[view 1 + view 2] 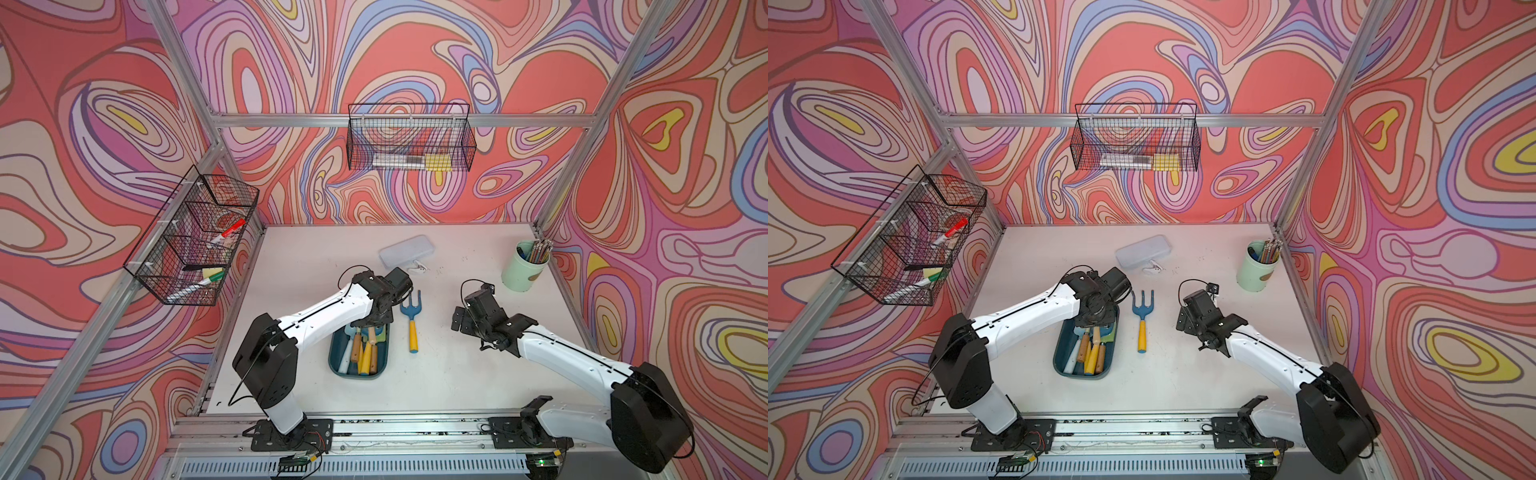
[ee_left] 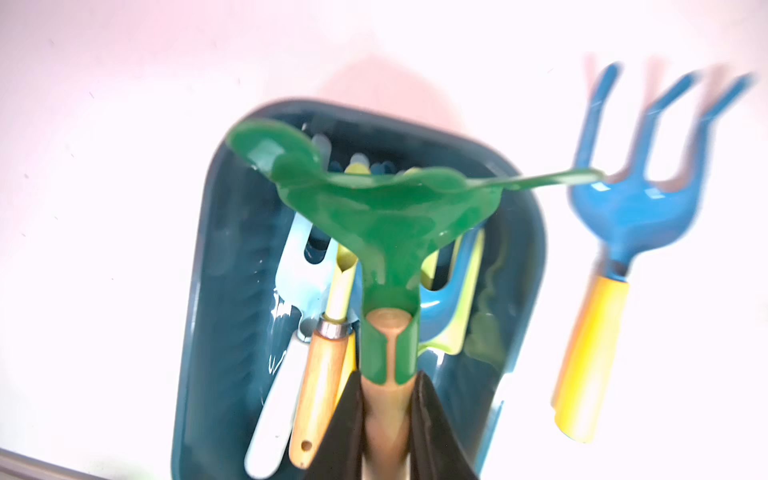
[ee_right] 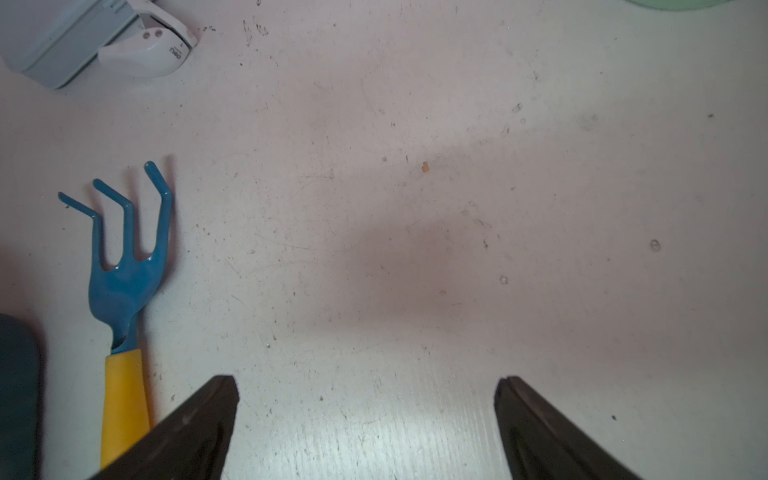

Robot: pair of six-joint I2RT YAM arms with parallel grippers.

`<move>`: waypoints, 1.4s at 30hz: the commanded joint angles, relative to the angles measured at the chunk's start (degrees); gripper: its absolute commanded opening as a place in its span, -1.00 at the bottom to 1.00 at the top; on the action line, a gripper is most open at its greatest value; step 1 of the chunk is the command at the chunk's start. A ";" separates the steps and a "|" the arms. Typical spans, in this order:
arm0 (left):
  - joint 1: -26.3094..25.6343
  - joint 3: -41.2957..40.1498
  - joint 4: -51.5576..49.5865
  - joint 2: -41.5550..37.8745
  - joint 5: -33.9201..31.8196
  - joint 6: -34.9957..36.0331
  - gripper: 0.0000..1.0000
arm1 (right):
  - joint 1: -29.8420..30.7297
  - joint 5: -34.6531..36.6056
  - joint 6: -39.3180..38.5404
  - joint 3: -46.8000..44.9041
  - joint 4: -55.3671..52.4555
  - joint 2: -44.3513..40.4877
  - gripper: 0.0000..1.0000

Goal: Take the hand rake out of the storage box
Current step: Pick up the rake from the storage box, then place the rake at the center of the board.

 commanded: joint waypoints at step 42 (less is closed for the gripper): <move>-9.75 21.03 16.86 31.90 11.79 -3.48 -0.76 | -1.80 6.76 8.29 2.18 -16.67 -10.67 0.96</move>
